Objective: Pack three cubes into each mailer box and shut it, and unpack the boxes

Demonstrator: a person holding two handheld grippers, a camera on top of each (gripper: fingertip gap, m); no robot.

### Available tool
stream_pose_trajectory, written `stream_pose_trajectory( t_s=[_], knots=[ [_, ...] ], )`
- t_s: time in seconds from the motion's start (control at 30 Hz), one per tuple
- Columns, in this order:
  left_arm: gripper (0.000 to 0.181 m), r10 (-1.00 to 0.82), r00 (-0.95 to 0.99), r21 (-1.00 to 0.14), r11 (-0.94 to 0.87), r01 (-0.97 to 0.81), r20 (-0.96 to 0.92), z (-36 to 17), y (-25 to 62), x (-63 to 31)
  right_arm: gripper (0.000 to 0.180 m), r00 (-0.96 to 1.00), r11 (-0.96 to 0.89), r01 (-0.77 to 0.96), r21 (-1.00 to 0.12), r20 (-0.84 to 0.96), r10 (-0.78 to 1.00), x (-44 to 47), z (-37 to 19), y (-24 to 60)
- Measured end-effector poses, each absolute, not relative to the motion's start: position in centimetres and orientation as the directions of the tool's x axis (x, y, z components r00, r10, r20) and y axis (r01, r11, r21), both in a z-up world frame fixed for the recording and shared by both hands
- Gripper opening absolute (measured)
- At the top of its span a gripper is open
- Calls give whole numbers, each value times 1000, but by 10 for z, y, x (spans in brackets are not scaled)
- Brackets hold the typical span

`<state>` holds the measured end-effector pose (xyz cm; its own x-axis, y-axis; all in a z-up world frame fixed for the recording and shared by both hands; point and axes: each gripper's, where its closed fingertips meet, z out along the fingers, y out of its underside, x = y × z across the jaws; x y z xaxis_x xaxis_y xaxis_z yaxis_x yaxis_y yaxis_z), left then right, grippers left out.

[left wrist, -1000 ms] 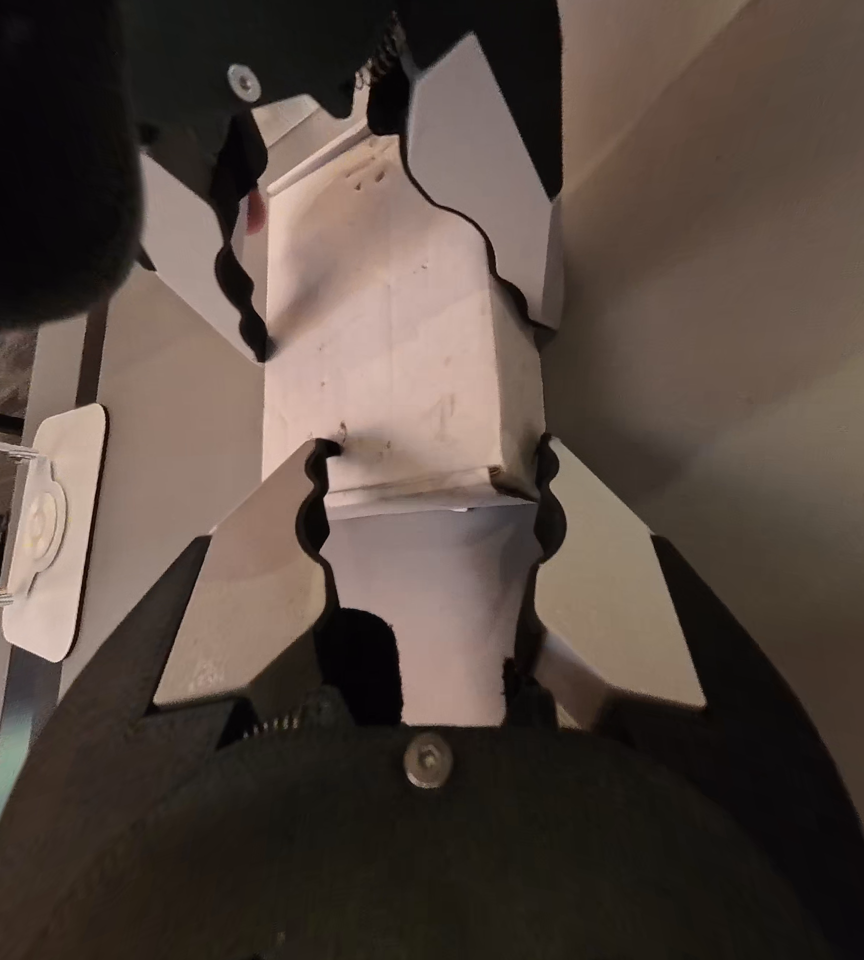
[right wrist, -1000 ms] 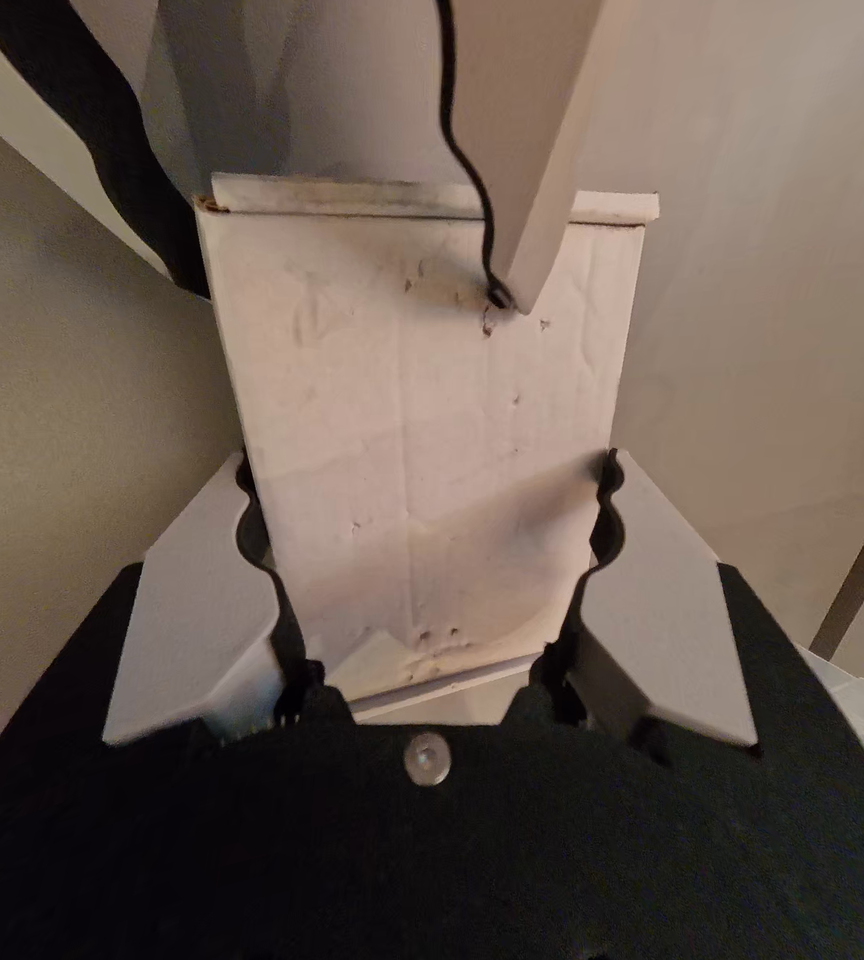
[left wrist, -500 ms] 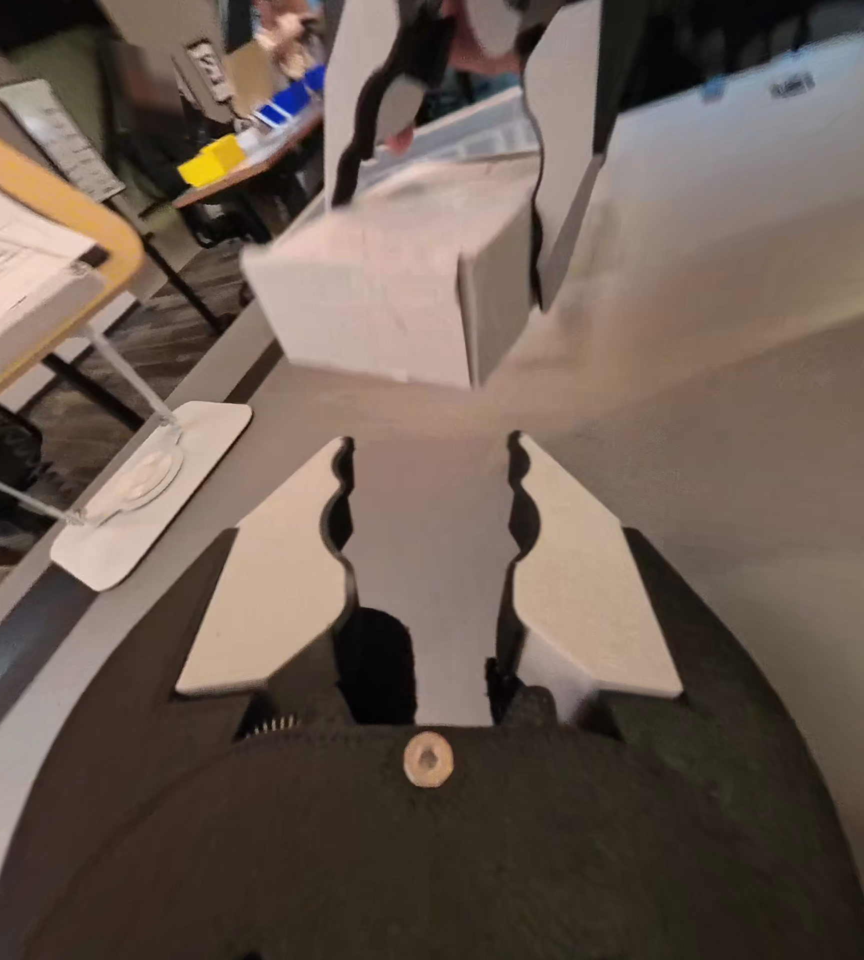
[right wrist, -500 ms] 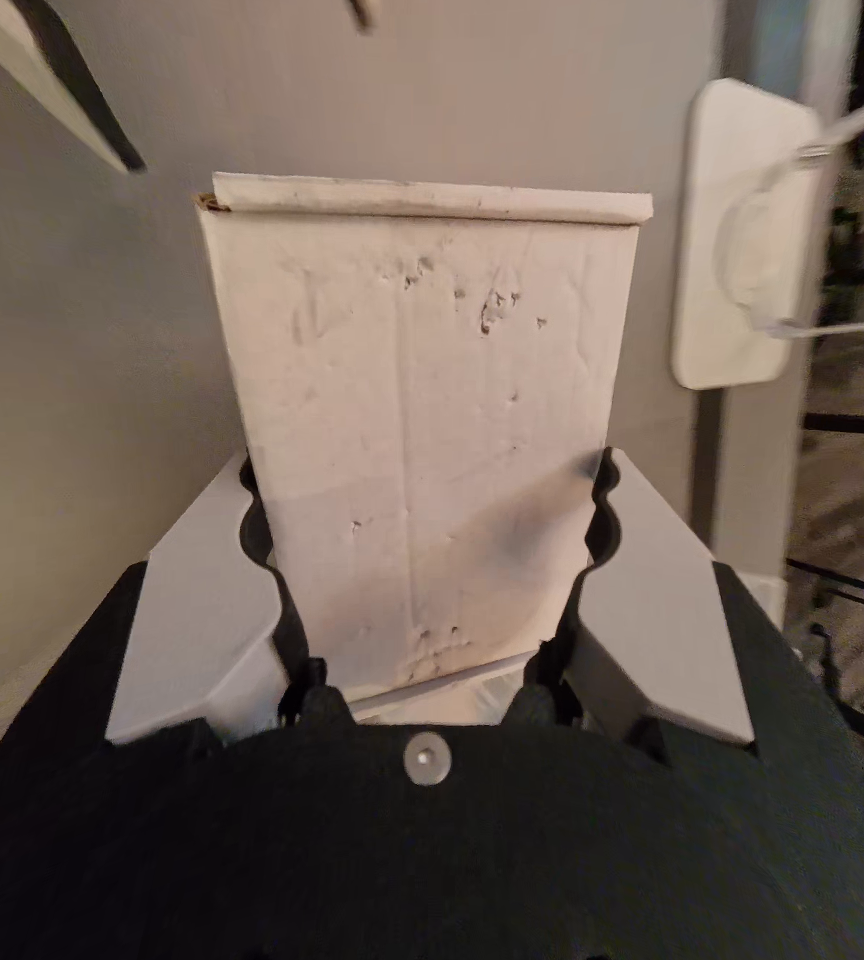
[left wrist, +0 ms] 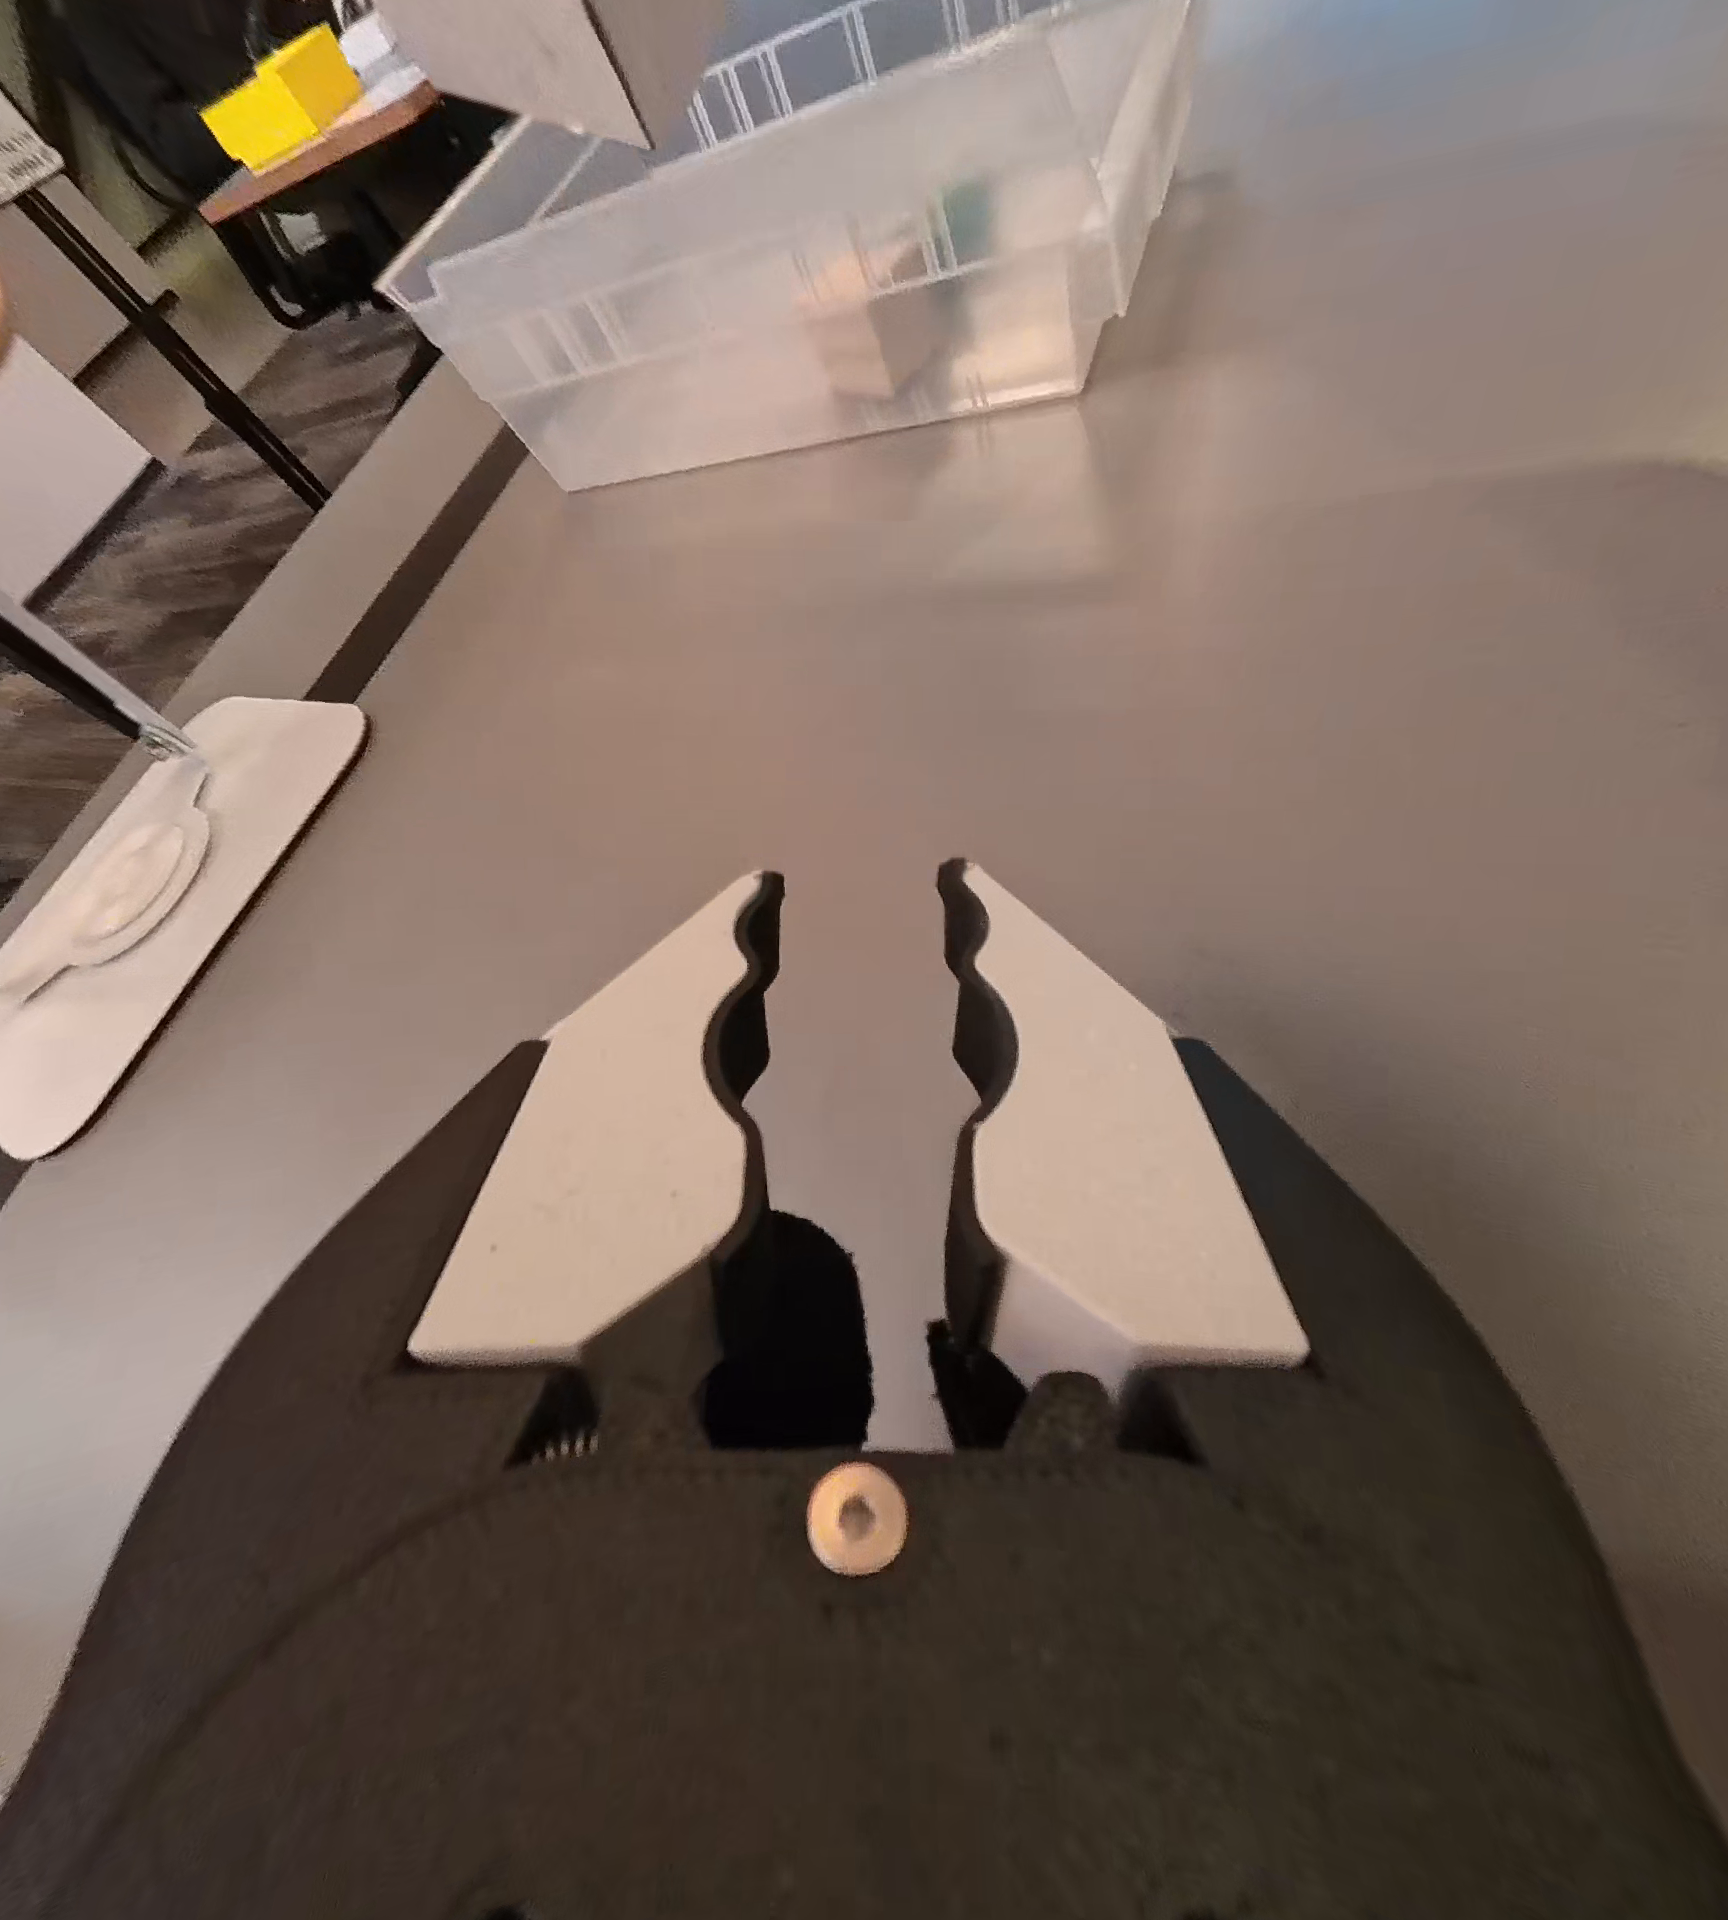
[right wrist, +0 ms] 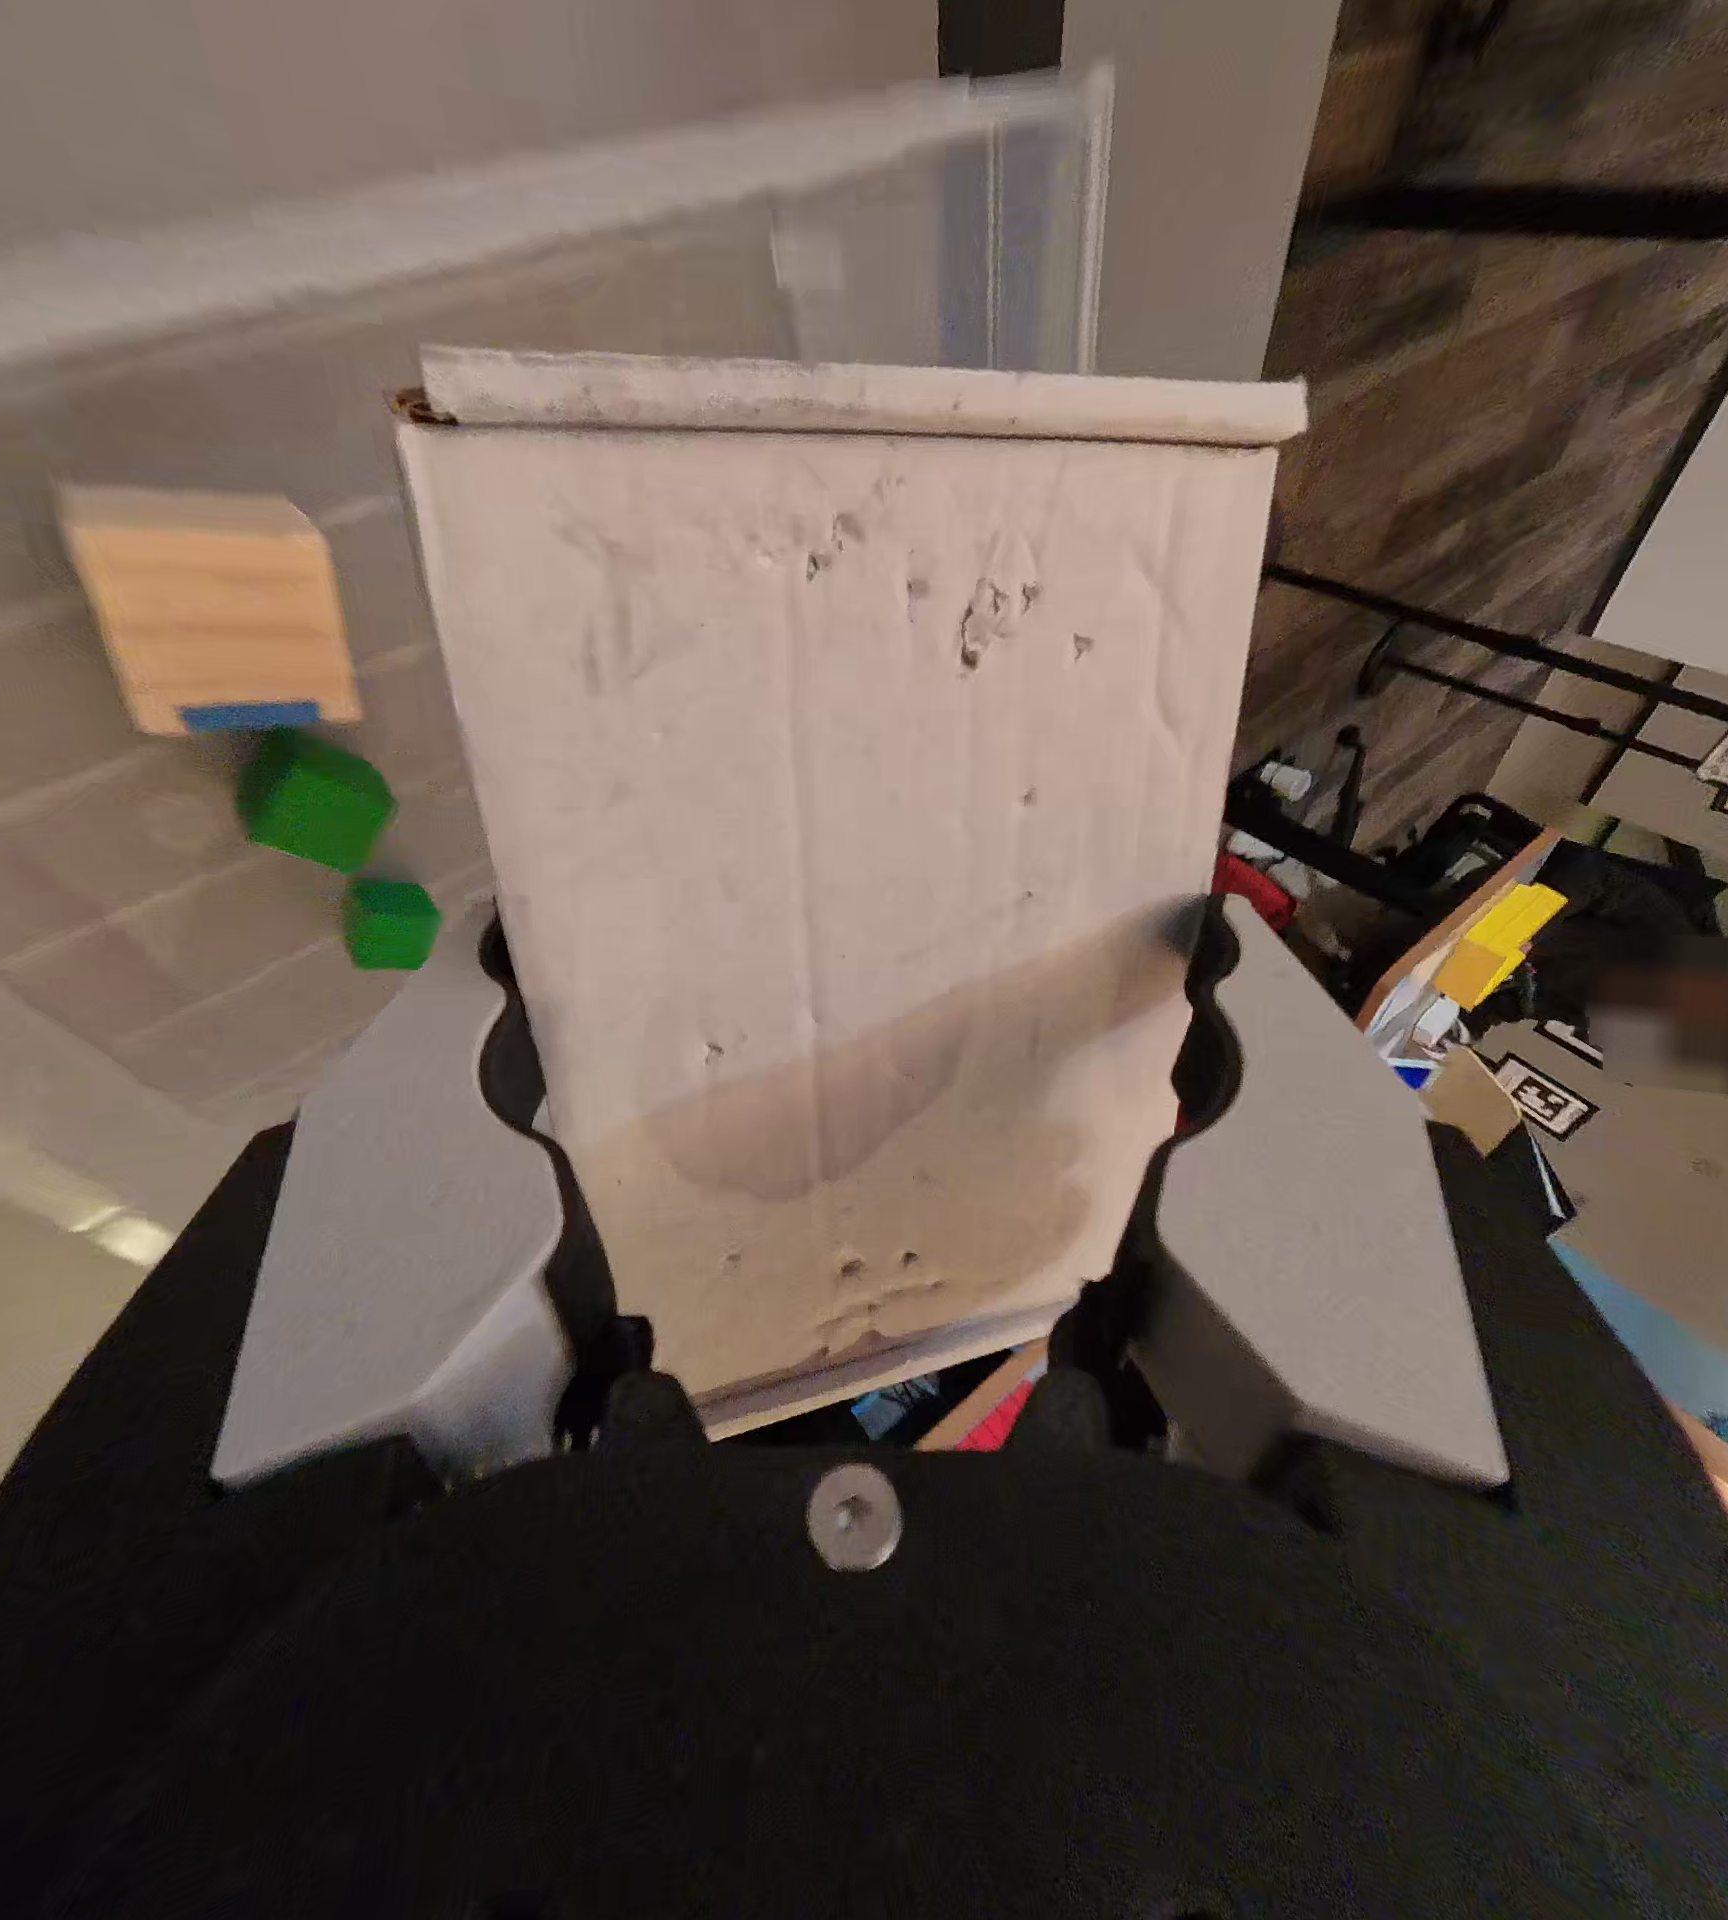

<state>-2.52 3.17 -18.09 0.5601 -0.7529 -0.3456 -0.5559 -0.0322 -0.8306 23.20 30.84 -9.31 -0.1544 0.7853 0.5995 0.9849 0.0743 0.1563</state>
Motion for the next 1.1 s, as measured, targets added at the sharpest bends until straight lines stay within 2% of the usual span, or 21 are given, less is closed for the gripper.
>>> stream_pose_trajectory(
  t_s=[0.07,0.33,0.5,0.63,0.77,0.87,1.0,1.1],
  knots=[
    [30,-756,554,-822,-35,-568,-350,-185,33,-24,124,-198,92,973,210,563,802,241,-111,319],
    [30,-770,524,-785,-50,-618,-364,-204,34,-25,125,-320,210,933,291,410,854,227,-178,334],
    [32,-776,516,-782,-46,-622,-364,-205,34,-23,121,-354,219,911,350,389,851,229,-202,344],
    [37,-784,506,-781,-46,-623,-358,-208,33,-20,140,-323,161,907,390,396,860,236,-201,345],
    [48,-780,493,-767,-25,-641,-386,-210,33,-18,137,-280,112,934,339,500,819,224,-165,344],
    [56,-772,489,-768,-1,-640,-407,-204,33,-17,129,-248,116,963,243,631,735,190,-121,326],
    [66,-781,460,-791,71,-607,-423,-185,24,-10,118,-226,210,971,116,736,638,123,-79,254],
    [69,-759,455,-799,138,-585,-465,-156,18,-13,100,-226,303,952,48,777,587,75,-76,193]
  ],
)
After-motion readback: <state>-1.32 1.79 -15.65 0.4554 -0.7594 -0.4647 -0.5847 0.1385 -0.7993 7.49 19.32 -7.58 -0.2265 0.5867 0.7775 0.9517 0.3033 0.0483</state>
